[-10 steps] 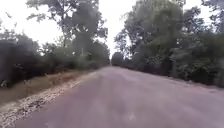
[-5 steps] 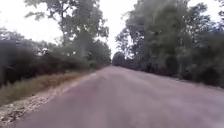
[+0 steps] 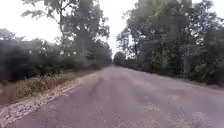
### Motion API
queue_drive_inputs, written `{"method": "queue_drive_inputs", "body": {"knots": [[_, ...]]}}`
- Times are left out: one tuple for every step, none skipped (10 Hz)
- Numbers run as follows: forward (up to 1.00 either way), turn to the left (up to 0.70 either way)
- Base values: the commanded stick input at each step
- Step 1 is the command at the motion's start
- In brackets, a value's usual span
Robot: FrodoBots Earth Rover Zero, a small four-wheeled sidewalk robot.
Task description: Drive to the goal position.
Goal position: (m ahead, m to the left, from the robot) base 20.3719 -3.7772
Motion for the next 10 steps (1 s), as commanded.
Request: {"method": "queue_drive_inputs", "body": {"knots": [[1.0, 0.0], [1.0, 0.0], [1.0, 0.0], [1.0, 0.0], [1.0, 0.0], [1.0, 0.0], [1.0, 0.0], [1.0, 0.0], [1.0, 0.0], [1.0, 0.0]]}}
